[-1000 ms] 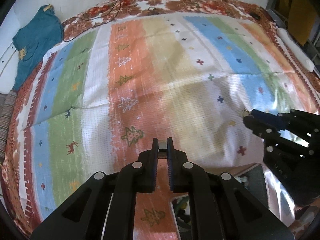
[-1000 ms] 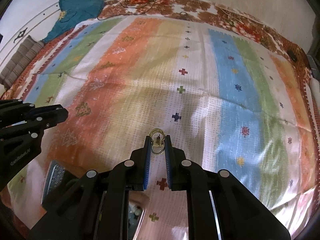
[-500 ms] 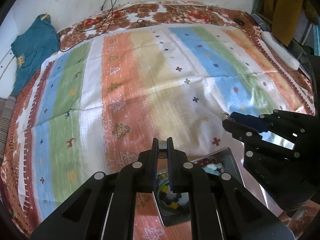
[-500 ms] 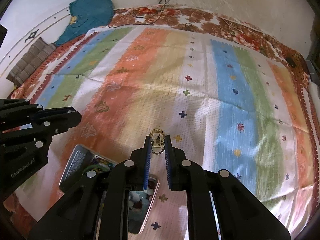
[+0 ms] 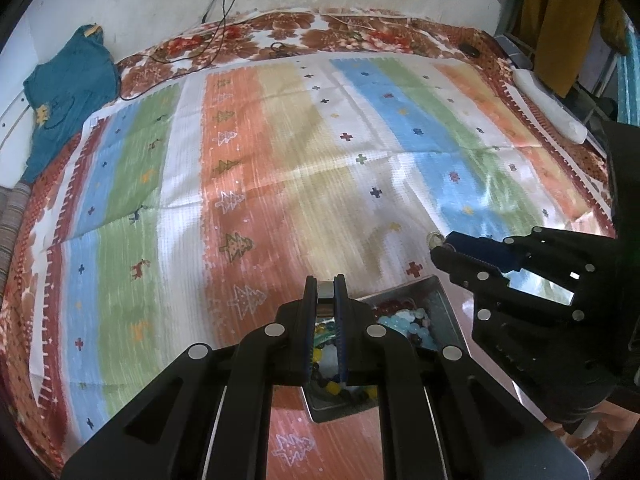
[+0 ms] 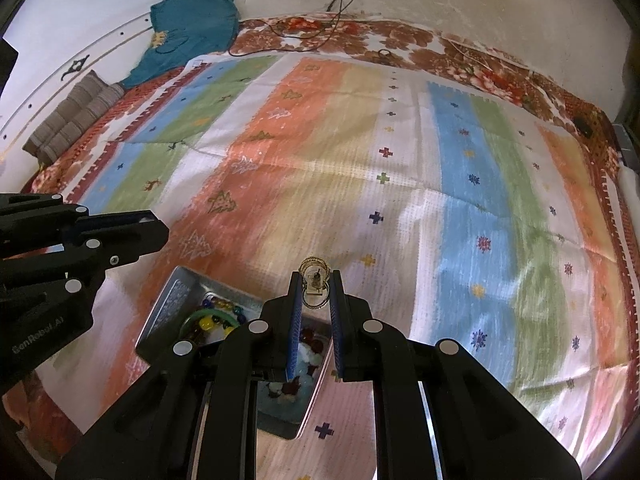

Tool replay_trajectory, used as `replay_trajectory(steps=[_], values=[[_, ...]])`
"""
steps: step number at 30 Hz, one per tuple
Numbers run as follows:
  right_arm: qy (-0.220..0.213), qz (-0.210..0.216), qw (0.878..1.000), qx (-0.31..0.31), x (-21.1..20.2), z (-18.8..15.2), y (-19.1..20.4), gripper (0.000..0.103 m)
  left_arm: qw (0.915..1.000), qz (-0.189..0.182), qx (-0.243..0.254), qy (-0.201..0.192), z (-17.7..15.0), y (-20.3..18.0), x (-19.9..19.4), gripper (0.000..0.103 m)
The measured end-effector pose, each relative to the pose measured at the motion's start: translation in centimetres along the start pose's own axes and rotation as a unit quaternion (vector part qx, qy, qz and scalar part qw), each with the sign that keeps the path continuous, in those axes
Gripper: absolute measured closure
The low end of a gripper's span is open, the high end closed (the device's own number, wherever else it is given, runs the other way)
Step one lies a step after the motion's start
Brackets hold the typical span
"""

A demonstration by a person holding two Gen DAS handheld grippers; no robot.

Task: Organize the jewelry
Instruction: 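Carry the charm and ring pendant over the silver tin, then open both tools to drop the charm and pendant into the tin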

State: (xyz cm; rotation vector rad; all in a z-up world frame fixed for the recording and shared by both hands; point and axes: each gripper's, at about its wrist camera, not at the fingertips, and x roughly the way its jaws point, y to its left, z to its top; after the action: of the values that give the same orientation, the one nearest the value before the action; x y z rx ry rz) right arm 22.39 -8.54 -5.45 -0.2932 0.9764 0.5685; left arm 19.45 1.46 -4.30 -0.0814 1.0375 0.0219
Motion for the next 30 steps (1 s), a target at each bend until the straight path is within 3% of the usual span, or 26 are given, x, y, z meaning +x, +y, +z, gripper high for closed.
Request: replay_trajectory(steps=[16,18,19,20,30], values=[[-0.003,0.024,1.0,-0.016,-1.5,-1.7,1.3,0.089,0.9998,-0.015,-0.013,-0.002,-2.1,-0.4,-1.7,0.094],[-0.004,0.018,1.0,-0.013,-1.7,-1.9,1.1,0.083,0.9998,-0.011,-0.016,-0.001,-2.4,-0.3,-1.7,0.09],[-0.005,0.017,1.0,-0.011,-1.7,-2.0,1.1,0.069,0.9998,-0.008,-0.018,-0.002,-2.5,-0.2,-1.9,0.089],[-0.008,0.016,1.0,-0.008,-1.9,-2.1,0.9,0.065,0.9998,-0.003,-0.02,-0.003,-2.6,-0.1,-2.0,0.087],[-0.025,0.008,1.0,0.01,-4.1,-3.5,0.2,0.051,0.9996,0.009,-0.025,-0.007,-4.5,0.0,-3.4,0.069]])
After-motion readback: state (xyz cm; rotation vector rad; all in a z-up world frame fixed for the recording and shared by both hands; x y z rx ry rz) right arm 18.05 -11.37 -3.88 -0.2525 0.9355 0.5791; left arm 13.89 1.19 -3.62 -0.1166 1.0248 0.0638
